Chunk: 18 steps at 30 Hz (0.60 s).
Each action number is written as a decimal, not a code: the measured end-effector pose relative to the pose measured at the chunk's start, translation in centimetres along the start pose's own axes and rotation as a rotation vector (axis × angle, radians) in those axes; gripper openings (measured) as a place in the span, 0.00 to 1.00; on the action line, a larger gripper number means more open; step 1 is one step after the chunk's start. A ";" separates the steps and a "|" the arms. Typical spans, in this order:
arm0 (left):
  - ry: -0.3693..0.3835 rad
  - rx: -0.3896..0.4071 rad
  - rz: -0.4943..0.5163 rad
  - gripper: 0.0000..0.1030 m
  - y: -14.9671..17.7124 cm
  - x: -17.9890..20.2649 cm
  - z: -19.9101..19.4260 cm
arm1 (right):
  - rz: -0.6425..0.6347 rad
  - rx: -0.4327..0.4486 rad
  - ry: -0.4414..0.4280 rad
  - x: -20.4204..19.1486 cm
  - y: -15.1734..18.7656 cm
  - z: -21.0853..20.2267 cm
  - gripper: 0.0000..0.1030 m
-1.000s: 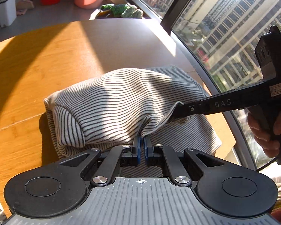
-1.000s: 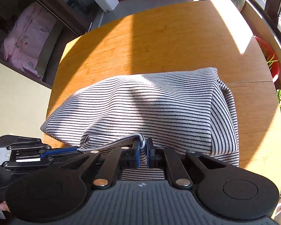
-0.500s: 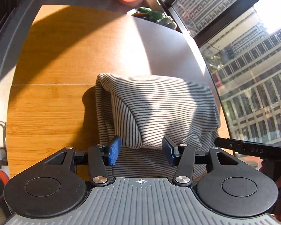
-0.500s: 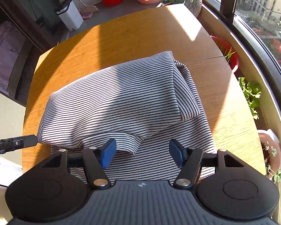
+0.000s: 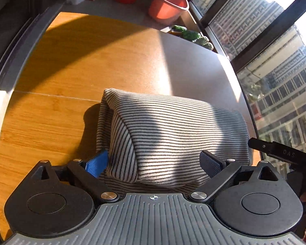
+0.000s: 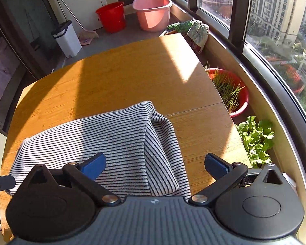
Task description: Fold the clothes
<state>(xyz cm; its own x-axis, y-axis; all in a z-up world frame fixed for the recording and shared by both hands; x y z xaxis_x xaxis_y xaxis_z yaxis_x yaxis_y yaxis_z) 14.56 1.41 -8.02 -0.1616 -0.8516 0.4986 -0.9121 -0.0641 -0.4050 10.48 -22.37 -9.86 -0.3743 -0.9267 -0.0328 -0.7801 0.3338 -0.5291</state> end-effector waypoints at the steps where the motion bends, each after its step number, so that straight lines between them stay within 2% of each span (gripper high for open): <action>1: -0.009 0.005 0.005 0.97 0.3 0.2 0.3 | -0.008 0.009 -0.002 0.0 -0.2 0.5 1.00; 6: -0.106 0.009 0.013 0.97 0.7 0.3 1.9 | 0.004 -0.014 -0.097 -0.6 0.4 1.8 1.00; 10: -0.116 -0.017 -0.022 0.97 0.9 0.1 2.5 | -0.075 0.035 -0.067 -1.5 1.8 1.4 1.00; 11: -0.128 -0.019 -0.025 0.97 0.9 0.1 2.5 | -0.092 0.026 -0.084 -1.7 2.1 1.3 1.00; 15: -0.158 -0.039 -0.046 0.99 1.5 -0.2 2.8 | -0.047 -0.030 -0.178 -1.9 3.0 -0.4 1.00; 18: -0.138 -0.069 -0.107 1.00 2.1 -0.8 3.1 | 0.131 -0.116 -0.242 -0.5 3.8 -1.1 1.00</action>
Point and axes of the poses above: each gripper's, at about its wrist camera, not at the fingertips, and z roughly the way its jaws point, x to its right, y to its underside, the point moved 4 cm from there along z, roughly the way its jaws point, and after that the axes turned 8 degrees about y, right-handed, at the moved point
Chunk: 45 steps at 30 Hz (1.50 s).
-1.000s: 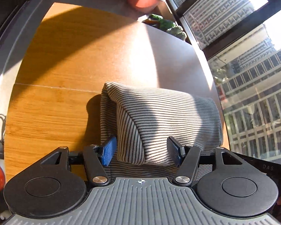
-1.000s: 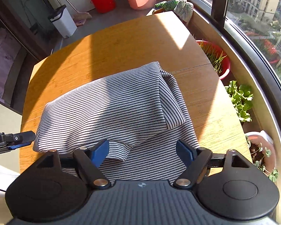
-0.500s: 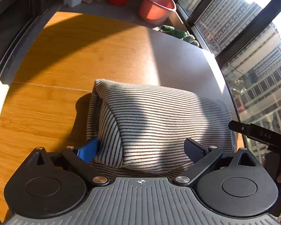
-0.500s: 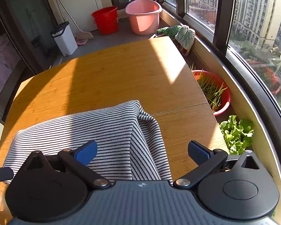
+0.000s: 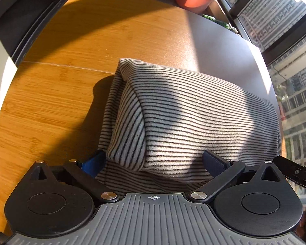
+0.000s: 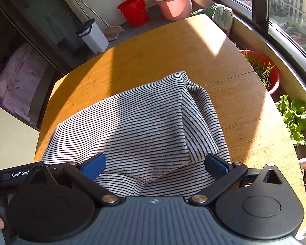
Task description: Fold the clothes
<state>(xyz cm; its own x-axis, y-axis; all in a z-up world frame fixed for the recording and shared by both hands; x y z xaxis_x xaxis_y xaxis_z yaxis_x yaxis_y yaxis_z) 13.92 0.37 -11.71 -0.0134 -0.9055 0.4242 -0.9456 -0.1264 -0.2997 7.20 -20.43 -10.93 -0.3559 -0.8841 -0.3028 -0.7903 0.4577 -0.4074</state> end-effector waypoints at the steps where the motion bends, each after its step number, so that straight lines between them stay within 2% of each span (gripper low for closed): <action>1: 0.005 -0.006 -0.012 1.00 0.1 -0.2 0.0 | 0.078 -0.020 -0.021 0.6 0.3 -0.2 1.00; 4: 0.036 0.025 -0.019 1.00 0.3 -0.5 -0.9 | 0.263 -0.091 -0.083 2.3 1.0 0.0 0.96; 5: 0.058 0.055 -0.015 1.00 0.2 -0.5 -1.7 | 0.305 -0.123 -0.112 2.7 1.2 0.2 0.83; 8: 0.141 0.116 -0.015 1.00 -0.3 -0.5 -3.6 | 0.346 -0.158 -0.116 3.3 1.4 1.0 0.46; 10: 0.153 0.075 -0.030 1.00 -0.3 -0.9 -3.3 | 0.372 -0.180 -0.116 3.6 1.6 1.6 0.46; 13: 0.138 -0.002 -0.072 1.00 -0.2 -1.2 -1.4 | 0.265 -0.124 -0.027 3.0 1.3 2.4 0.47; 15: 0.159 -0.028 -0.082 1.00 0.0 -1.3 -0.4 | 0.224 -0.097 0.005 2.6 1.1 2.9 0.54; 18: 0.168 -0.018 -0.055 0.98 -0.1 -0.8 0.3 | 0.226 -0.071 0.002 2.2 0.7 3.6 0.63; 21: 0.138 0.015 -0.031 0.90 -0.8 -0.4 0.8 | 0.244 -0.044 0.000 1.8 -0.1 4.3 0.65; 22: 0.126 0.028 -0.023 0.84 -1.1 -0.2 0.9 | 0.228 -0.039 0.012 1.5 -0.6 4.5 0.64; 23: 0.116 0.036 -0.010 0.81 -1.5 -0.1 0.9 | 0.209 -0.034 0.023 1.2 -1.0 4.7 0.52; 24: 0.107 0.046 0.001 0.75 -1.9 0.0 0.7 | 0.181 -0.032 0.038 1.1 -1.6 4.8 0.34; 25: 0.097 0.056 0.013 0.71 -2.2 0.1 0.5 | 0.164 -0.028 0.035 0.8 -2.0 4.7 0.25; 26: 0.097 0.065 0.029 0.56 -2.5 0.2 0.2 | 0.148 -0.024 0.030 0.5 -2.4 4.6 0.17; 27: 0.110 0.066 0.043 0.43 -2.7 0.3 -0.3 | 0.138 -0.009 0.022 0.3 -2.7 4.2 0.17; 30: 0.142 0.076 0.076 0.38 -2.9 0.8 -1.6 | 0.083 0.045 -0.011 -0.7 -3.5 2.3 0.11; 37: 0.211 0.097 0.091 0.36 -1.4 2.3 -5.4 | 0.022 0.094 -0.086 -1.5 -3.9 -3.0 0.07; 41: 0.240 0.076 0.092 0.36 0.7 2.6 -6.9 | 0.034 0.079 -0.111 -0.6 -3.1 -5.2 0.07; 45: 0.221 0.036 0.082 0.36 3.0 1.7 -6.7 | 0.049 0.017 -0.111 0.3 -0.8 -5.5 0.07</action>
Point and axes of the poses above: each gripper's, at about its wrist camera, not at the fingertips, and z roughly the way its jaws point, x to its right, y to its underside, the point moved 4 cm from there along z, roughly the way its jaws point, and after that the axes turned 8 degrees about y, right-handed, at the moved point
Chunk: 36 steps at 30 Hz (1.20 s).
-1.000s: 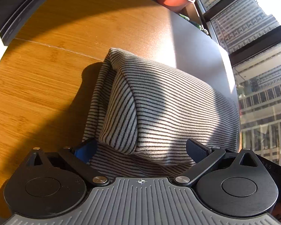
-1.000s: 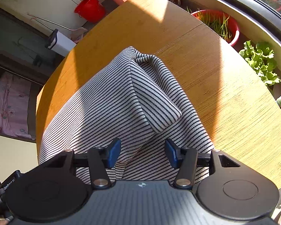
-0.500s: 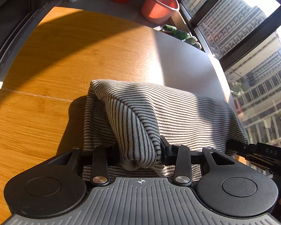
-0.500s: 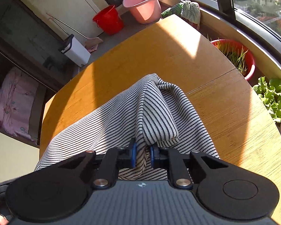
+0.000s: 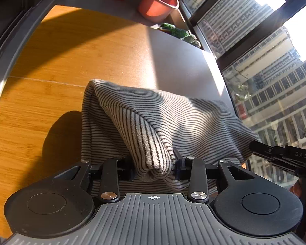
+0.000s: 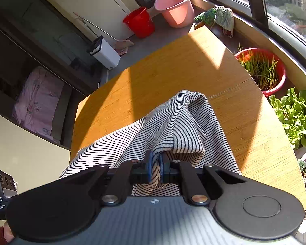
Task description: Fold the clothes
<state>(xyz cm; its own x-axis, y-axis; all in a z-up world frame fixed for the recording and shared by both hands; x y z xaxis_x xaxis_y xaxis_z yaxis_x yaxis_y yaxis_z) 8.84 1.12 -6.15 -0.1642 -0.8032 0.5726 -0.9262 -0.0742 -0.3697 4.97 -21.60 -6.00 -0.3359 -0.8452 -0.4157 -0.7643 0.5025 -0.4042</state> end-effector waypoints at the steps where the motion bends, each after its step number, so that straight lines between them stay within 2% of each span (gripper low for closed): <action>1: -0.009 -0.016 -0.020 0.36 0.6 -0.5 0.3 | 0.006 -0.022 0.008 0.3 0.6 0.2 0.07; 3: -0.027 -0.050 -0.057 0.36 1.7 -1.3 0.9 | 0.016 -0.081 0.042 1.0 2.1 0.9 0.07; 8: -0.028 -0.092 -0.115 0.40 3.3 -2.1 1.5 | 0.037 -0.144 0.137 3.0 3.6 2.1 0.09; 10: -0.026 -0.079 -0.150 0.42 3.4 -2.4 0.9 | 0.044 -0.147 0.147 3.4 3.5 2.2 0.22; 11: -0.027 -0.069 -0.168 0.42 3.4 -2.5 0.6 | 0.044 -0.137 0.140 3.5 3.2 2.0 0.37; 12: -0.030 -0.061 -0.185 0.48 3.4 -2.8 0.4 | 0.031 -0.092 0.139 3.6 2.6 1.4 0.49; 13: -0.035 -0.046 -0.192 0.53 3.4 -2.9 0.0 | 0.015 -0.059 0.146 3.5 2.2 1.1 0.52; 16: -0.027 -0.027 -0.204 0.55 3.4 -3.0 -0.3 | -0.118 0.028 0.177 2.5 0.9 1.3 0.54; 17: -0.020 -0.024 -0.206 0.59 3.4 -3.1 -0.3 | -0.162 0.049 0.185 2.2 0.6 1.5 0.55; 20: -0.022 -0.047 -0.203 0.64 3.8 -3.0 1.2 | -0.227 0.031 0.192 1.8 0.1 4.1 0.60; 23: -0.009 -0.074 -0.188 0.64 4.1 -2.6 2.9 | -0.223 -0.031 0.183 1.8 0.4 6.1 0.60; 25: -0.017 -0.082 -0.164 0.59 3.8 -2.1 3.9 | -0.221 -0.072 0.177 1.8 0.6 7.4 0.48; 27: -0.013 -0.072 -0.121 0.43 3.4 -1.3 3.7 | -0.271 -0.065 0.174 0.9 0.7 6.8 0.16; 29: 0.002 -0.058 -0.083 0.38 3.0 -0.4 3.1 | -0.289 -0.044 0.149 0.4 0.3 5.3 0.14; 32: 0.037 -0.043 -0.060 0.37 2.9 0.8 1.4 | -0.277 -0.014 0.083 0.1 -0.5 2.5 0.13; 36: 0.037 -0.063 -0.067 0.37 4.4 1.2 0.9 | -0.309 0.004 0.103 0.3 -0.5 1.4 0.13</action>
Point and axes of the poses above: each gripper's, at about its wrist camera, not at the fingertips, and z roughly the way its jaws point, x to its right, y to its underside, the point moved 4 cm from there along z, roughly the way its jaws point, and after that the axes turned 8 degrees about y, right-handed, at the moved point
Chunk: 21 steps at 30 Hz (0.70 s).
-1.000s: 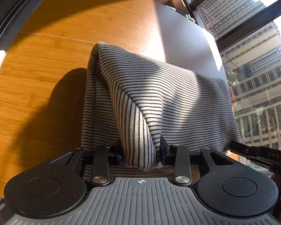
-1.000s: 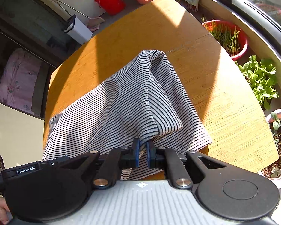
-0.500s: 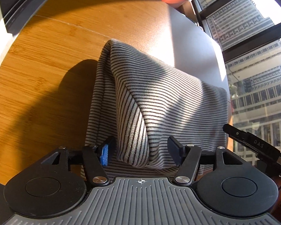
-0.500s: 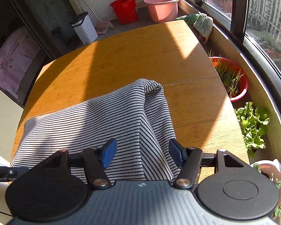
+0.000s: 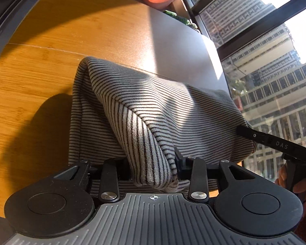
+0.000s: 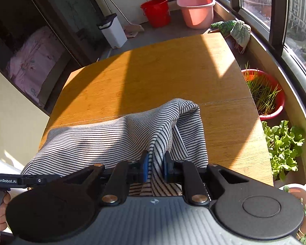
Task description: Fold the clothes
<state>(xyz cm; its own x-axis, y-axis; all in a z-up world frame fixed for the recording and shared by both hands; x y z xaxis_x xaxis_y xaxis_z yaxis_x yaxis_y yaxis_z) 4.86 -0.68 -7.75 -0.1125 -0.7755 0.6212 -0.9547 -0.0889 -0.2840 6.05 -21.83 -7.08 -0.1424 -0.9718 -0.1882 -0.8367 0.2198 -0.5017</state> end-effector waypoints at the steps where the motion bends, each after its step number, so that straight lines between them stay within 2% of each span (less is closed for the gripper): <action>1: -0.013 -0.011 -0.012 0.38 0.5 -0.3 0.4 | -0.011 -0.008 0.023 0.2 0.4 0.5 0.13; 5: -0.065 -0.038 -0.061 0.41 2.2 -1.8 1.9 | -0.047 -0.063 0.098 0.8 2.3 3.9 0.16; 7: -0.088 -0.035 -0.073 0.50 2.5 -2.3 2.1 | -0.072 -0.062 0.135 0.9 2.9 5.2 0.24; 10: -0.120 -0.006 -0.080 0.60 2.3 -2.2 0.8 | -0.078 -0.055 0.157 1.0 2.7 4.7 0.31; 11: -0.133 0.009 -0.076 0.64 2.3 -2.1 0.1 | -0.080 -0.054 0.167 1.1 2.6 4.4 0.40; 12: -0.140 0.036 -0.062 0.68 2.0 -1.7 -1.0 | -0.083 -0.054 0.177 1.2 2.5 4.2 0.56; 14: -0.154 0.089 -0.035 0.75 1.4 -0.9 -3.0 | -0.121 -0.031 0.218 1.2 2.2 3.3 0.67; 16: -0.096 0.131 -0.010 0.88 0.8 0.6 -4.0 | -0.170 0.005 0.220 1.0 1.7 2.1 0.70; 17: -0.067 0.151 0.002 0.91 0.5 1.3 -4.5 | -0.186 0.024 0.216 0.8 1.4 1.6 0.71; 19: 0.036 0.128 -0.027 0.93 -0.1 2.7 -3.0 | -0.213 0.063 0.195 0.0 0.9 1.0 0.72; 21: 0.099 0.074 -0.053 0.93 0.4 3.3 -1.1 | -0.232 0.090 0.156 -1.0 0.3 0.9 0.72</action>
<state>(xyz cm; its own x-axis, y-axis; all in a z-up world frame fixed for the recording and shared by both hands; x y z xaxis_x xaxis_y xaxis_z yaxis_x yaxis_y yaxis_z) 3.79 -2.61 -5.06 -0.0926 -0.7036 0.7046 -0.9374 -0.1769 -0.2999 6.45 -20.72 -7.82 -0.0383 -0.9969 0.0691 -0.8071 -0.0099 -0.5903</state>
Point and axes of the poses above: each gripper's, at about its wrist camera, not at the fingertips, and z roughly the way its jaws point, x to its right, y to its underside, the point moved 4 cm from there along z, roughly the way its jaws point, and after that the axes turned 8 degrees about y, right-handed, at the moved point
